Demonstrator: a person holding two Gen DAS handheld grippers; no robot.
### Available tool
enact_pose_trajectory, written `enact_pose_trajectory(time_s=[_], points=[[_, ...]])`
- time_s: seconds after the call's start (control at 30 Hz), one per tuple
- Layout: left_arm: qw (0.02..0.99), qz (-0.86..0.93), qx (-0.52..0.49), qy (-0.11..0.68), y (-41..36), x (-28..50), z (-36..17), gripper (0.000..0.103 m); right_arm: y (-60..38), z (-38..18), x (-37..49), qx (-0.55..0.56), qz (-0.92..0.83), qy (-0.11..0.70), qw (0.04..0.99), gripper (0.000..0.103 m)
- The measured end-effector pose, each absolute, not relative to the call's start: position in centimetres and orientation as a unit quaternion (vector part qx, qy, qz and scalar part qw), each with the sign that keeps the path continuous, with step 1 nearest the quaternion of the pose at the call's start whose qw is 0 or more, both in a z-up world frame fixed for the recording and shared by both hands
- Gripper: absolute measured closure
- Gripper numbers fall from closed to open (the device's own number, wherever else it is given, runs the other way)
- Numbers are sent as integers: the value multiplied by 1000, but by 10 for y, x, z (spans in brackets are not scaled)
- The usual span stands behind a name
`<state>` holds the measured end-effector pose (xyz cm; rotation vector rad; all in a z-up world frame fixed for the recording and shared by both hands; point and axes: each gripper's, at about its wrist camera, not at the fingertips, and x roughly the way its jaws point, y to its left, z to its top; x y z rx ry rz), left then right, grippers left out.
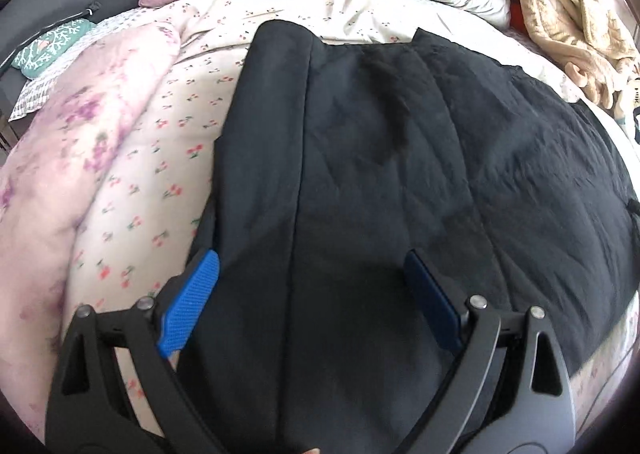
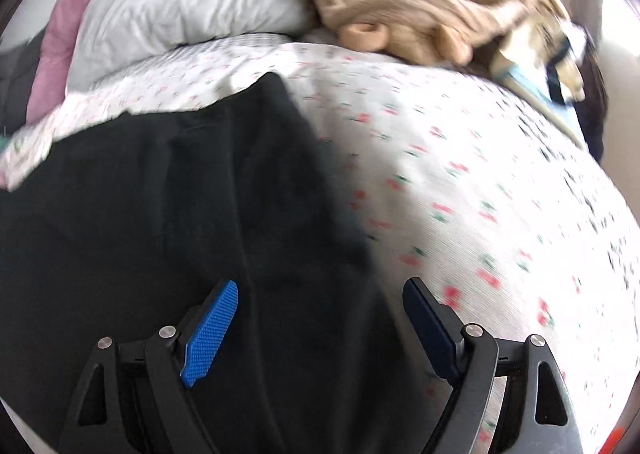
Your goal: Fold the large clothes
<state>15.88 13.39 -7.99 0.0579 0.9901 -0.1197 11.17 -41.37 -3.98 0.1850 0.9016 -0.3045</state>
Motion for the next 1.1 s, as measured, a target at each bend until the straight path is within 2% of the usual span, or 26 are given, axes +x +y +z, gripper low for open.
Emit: enact_pose_trajectory(time_s=[0.1, 0.2, 0.43, 0.7, 1.1], points=[[875, -60, 15, 480, 140, 144, -66, 9, -414, -18, 94, 109, -147, 428, 885, 17], [866, -59, -15, 496, 147, 134, -56, 1, -400, -1, 80, 121, -133, 427, 886, 17], [857, -77, -110, 497, 172, 112, -38, 1, -355, 29, 61, 119, -72, 432, 891, 16], [831, -110, -202, 506, 189, 88, -52, 1, -313, 37, 55, 103, -27, 434, 894, 15], [787, -99, -278, 543, 191, 72, -75, 0, -272, 24, 69, 69, -10, 455, 887, 15]])
